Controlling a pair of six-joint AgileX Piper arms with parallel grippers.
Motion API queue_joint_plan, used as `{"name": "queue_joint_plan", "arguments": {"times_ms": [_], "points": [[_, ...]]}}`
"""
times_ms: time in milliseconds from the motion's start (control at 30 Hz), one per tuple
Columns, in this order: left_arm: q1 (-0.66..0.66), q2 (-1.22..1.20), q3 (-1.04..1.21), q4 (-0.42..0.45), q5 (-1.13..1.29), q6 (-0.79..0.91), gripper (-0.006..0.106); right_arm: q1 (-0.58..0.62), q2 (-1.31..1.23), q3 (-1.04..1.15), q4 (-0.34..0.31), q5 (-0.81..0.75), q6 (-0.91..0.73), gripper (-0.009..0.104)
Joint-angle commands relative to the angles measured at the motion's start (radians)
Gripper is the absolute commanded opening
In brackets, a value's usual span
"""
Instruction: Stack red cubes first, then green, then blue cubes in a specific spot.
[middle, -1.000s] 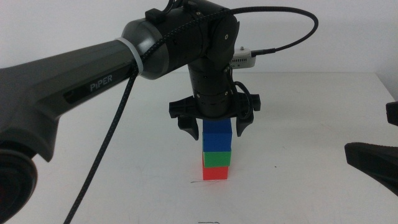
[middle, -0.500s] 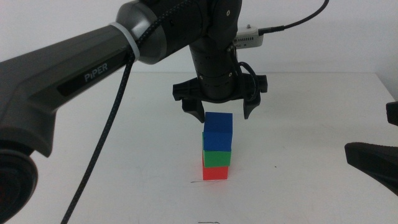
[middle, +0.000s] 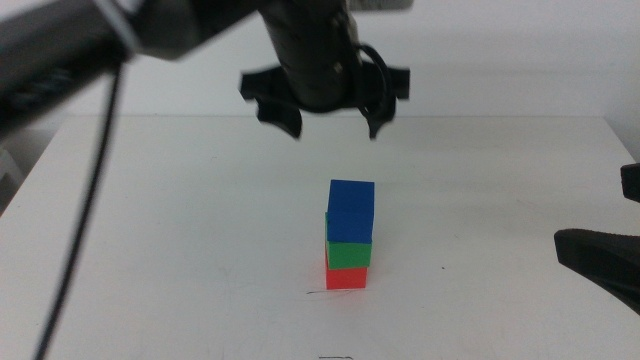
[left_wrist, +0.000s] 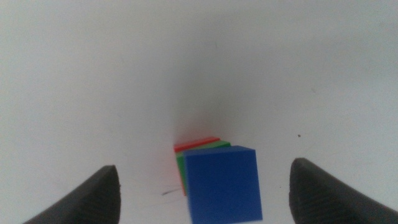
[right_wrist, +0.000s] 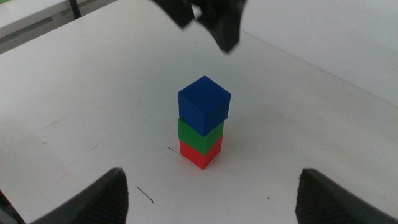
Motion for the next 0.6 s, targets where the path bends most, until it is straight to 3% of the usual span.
{"name": "queue_joint_plan", "arguments": {"times_ms": [0, 300, 433, 567], "points": [[0.003, -0.107, -0.033, 0.038, 0.07, 0.033, 0.092, -0.008, -0.001, -0.028, -0.019, -0.068, -0.013, 0.094], [0.003, -0.222, -0.033, 0.18, 0.069, 0.09, 0.092, -0.008, -0.001, -0.028, -0.019, -0.068, -0.013, 0.094], [0.003, -0.246, -0.032, 0.202, 0.069, 0.09, 0.092, -0.008, -0.001, -0.028, -0.019, -0.068, -0.013, 0.094], [0.004, -0.3, -0.032, 0.288, 0.069, 0.092, 0.092, -0.008, -0.001, -0.028, -0.019, -0.068, -0.013, 0.094]]}}
